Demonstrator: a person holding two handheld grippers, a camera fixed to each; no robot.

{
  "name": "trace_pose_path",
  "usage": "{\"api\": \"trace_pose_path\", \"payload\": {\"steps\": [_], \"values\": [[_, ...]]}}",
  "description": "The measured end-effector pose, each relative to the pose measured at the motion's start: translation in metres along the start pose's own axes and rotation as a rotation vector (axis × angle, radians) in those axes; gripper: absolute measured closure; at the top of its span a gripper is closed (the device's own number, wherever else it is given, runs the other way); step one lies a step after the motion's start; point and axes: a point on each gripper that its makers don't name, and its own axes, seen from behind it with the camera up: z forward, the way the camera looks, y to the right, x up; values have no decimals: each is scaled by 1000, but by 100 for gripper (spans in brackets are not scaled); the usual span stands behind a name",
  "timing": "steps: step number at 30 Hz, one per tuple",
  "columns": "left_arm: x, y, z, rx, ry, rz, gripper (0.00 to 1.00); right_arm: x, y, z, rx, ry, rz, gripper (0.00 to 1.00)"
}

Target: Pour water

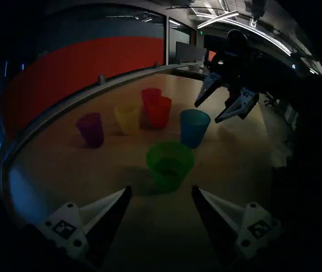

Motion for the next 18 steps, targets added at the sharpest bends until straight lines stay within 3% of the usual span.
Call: {"api": "trace_pose_path", "payload": {"steps": [12,18], "values": [[11,-32,-29,131,88,-79,2,3,10,-24,-89,50,100,0],[15,-40,-41,163,129,-113,2,6,20,-39,-153,81,103,0]]}}
